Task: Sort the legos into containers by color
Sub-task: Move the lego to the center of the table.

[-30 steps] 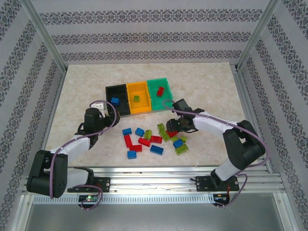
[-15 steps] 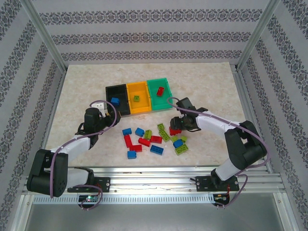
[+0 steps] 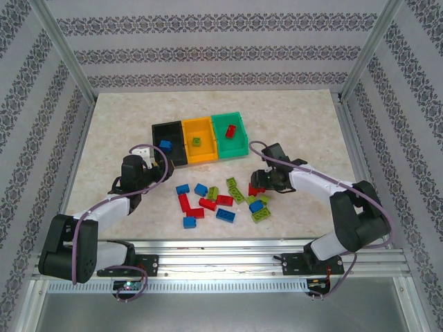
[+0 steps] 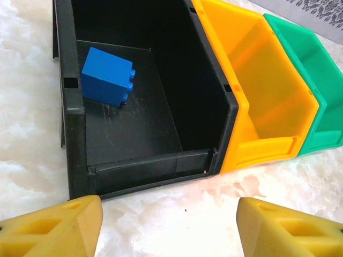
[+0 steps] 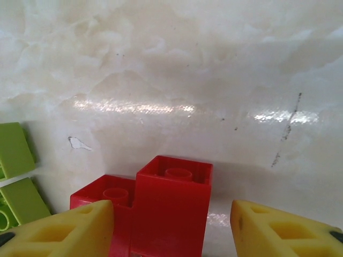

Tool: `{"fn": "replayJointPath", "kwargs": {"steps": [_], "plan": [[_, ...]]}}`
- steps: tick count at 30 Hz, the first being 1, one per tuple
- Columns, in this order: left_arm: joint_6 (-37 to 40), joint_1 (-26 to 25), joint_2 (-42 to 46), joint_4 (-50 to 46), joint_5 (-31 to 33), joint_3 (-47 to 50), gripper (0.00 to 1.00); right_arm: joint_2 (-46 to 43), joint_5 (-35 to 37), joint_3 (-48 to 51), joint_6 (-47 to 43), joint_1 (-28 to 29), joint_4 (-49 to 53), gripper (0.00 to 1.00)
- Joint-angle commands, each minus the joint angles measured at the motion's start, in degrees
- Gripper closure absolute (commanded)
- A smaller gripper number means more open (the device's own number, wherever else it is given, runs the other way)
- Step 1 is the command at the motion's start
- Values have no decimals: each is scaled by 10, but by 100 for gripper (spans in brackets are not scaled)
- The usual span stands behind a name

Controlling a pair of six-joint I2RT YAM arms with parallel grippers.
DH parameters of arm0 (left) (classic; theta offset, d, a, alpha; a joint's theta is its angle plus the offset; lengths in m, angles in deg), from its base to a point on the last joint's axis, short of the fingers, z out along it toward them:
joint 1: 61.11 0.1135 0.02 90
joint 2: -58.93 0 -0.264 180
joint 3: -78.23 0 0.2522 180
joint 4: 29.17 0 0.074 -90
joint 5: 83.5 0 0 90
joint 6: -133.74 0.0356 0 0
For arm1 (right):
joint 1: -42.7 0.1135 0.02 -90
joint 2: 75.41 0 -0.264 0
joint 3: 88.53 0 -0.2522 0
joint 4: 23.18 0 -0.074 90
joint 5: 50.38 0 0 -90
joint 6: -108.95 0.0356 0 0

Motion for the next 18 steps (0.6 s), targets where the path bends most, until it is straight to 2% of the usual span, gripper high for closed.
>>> {"fn": "replayJointPath", "kwargs": {"steps": [1,8,18], "plan": [[-7,7,5,28,-8,8,33,-6,-4,21,21,-16,-8,40],[-10,7,-3,33,-12,7,33,-19,-21,-4,31,-21,-11,37],[-11,7,-6,33,-15,5,33,4,50,-13,31,-25,-4,39]]}}
